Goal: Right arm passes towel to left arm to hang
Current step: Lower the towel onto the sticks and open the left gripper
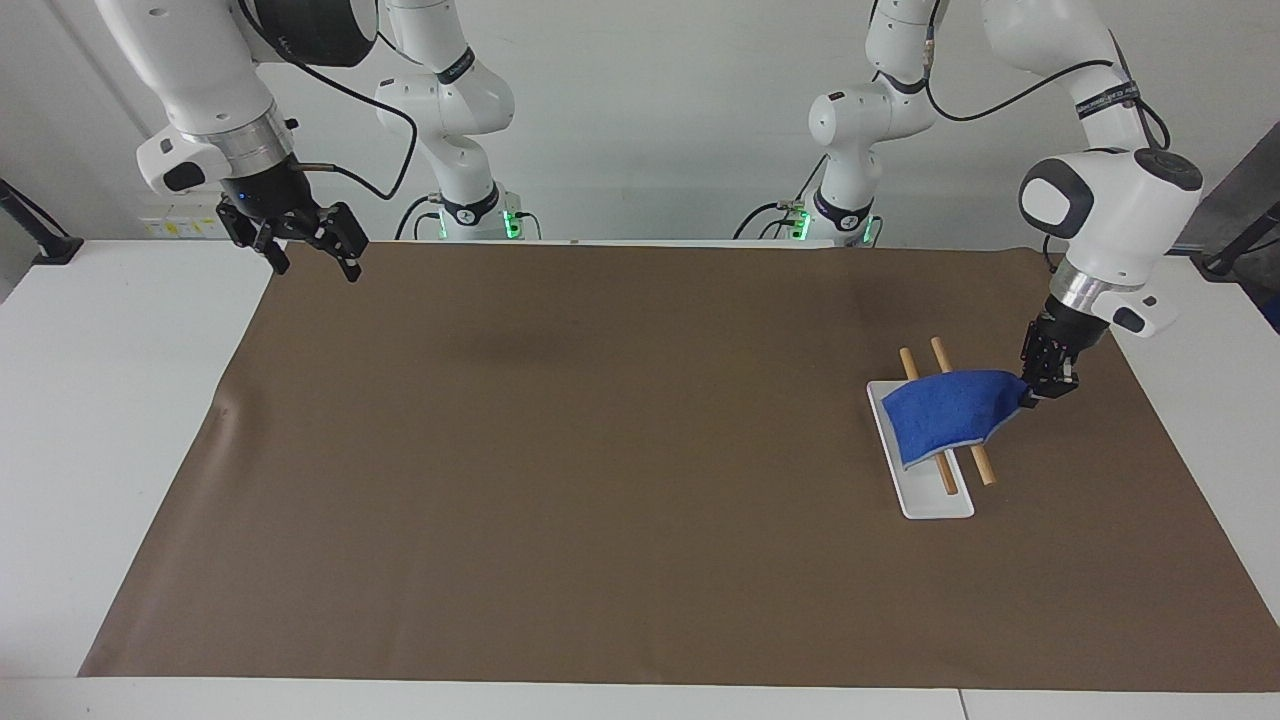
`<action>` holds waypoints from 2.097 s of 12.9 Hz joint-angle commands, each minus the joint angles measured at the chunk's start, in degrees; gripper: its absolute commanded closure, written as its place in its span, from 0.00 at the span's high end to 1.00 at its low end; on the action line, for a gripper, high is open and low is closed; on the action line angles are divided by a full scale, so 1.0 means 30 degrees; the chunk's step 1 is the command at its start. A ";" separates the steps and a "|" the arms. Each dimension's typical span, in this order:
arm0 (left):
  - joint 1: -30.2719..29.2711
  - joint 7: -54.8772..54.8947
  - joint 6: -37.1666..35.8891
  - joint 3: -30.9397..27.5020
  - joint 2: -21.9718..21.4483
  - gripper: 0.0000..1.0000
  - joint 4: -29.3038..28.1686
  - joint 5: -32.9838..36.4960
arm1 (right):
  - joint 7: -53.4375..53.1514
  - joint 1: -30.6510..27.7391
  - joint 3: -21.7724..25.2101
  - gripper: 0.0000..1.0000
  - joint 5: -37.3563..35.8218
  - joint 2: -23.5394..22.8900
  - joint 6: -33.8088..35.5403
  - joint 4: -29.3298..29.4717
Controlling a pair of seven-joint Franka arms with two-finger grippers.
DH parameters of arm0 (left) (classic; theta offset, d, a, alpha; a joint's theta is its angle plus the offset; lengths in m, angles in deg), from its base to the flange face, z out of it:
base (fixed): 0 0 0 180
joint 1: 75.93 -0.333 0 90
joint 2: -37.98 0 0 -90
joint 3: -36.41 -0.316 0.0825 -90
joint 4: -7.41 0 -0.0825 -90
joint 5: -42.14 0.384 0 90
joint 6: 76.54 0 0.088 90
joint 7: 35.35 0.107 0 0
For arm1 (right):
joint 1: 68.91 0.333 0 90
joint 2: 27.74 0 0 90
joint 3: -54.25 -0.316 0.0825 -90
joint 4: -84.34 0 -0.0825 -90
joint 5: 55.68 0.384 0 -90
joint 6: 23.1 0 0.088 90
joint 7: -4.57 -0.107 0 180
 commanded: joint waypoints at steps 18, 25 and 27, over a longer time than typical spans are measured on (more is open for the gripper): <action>0.0299 1.1658 -1.7723 0.3307 0.0398 1.00 1.3566 0.2448 | 0.0382 0.0048 0.0068 1.00 -0.0866 0.0052 0.1145 0.0448; 0.0357 1.8414 -1.4099 0.1989 -0.1271 1.00 1.0087 0.3180 | 0.0382 0.0048 0.0068 1.00 -0.0866 0.0052 0.1145 0.0477; 0.0445 1.8414 -1.3217 0.2017 -0.1712 1.00 0.8970 0.3180 | 0.0382 0.0048 0.0068 1.00 -0.0866 0.0023 0.1145 0.0477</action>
